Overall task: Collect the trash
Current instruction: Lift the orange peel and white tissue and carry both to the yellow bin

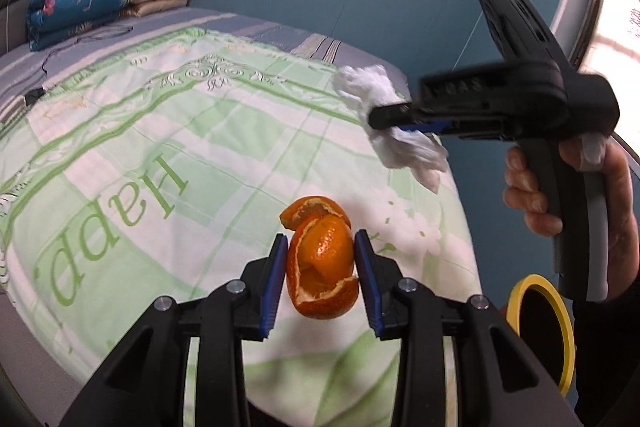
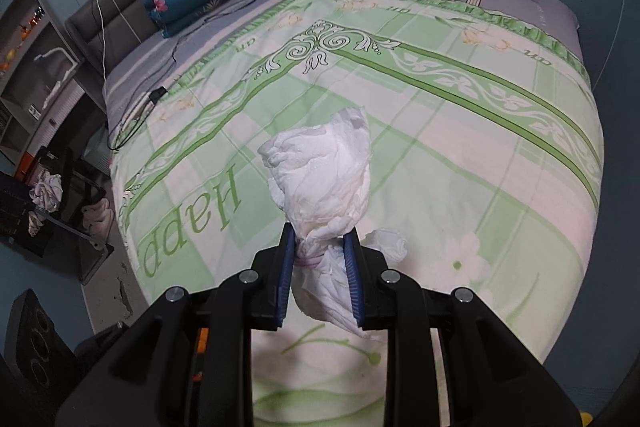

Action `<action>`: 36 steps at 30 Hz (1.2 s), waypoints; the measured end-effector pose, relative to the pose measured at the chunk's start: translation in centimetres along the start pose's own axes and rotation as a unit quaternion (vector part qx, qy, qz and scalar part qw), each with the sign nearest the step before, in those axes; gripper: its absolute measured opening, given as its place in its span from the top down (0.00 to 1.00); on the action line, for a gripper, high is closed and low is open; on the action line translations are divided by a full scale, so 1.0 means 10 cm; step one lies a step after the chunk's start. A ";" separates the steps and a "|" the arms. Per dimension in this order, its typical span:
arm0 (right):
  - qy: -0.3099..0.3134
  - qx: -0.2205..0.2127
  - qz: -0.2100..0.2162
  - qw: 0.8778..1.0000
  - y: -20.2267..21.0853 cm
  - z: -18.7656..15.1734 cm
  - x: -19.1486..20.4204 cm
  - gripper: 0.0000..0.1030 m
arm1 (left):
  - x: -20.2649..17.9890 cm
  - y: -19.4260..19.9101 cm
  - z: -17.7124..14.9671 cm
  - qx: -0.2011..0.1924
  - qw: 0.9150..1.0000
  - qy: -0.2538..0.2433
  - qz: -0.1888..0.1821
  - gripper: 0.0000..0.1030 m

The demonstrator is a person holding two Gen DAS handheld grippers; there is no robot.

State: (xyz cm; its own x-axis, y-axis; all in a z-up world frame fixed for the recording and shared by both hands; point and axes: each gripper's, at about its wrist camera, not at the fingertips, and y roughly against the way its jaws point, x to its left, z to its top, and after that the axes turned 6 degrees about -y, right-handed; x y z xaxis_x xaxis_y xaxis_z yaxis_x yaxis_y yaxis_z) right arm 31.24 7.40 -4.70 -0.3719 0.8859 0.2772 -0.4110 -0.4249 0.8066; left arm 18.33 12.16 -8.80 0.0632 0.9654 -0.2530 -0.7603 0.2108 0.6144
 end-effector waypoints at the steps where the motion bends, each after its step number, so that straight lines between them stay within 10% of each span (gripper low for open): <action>1: -0.001 -0.004 0.001 1.000 0.06 -0.04 -0.02 0.78 | -0.02 0.05 -0.01 -0.003 1.000 -0.004 0.002 0.69; 36: -0.126 -0.177 -0.011 0.976 2.28 -1.69 -1.38 0.78 | -1.44 0.95 0.05 -0.076 0.986 -0.119 -0.088 0.69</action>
State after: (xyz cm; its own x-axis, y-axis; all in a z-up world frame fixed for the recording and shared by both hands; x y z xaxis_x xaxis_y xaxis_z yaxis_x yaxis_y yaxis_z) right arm 12.94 -17.63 1.10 -0.1605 0.8944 0.4174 -0.6952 -0.4027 0.5954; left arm 10.51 0.37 1.02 0.3388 0.9283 -0.1531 -0.8107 0.3706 0.4533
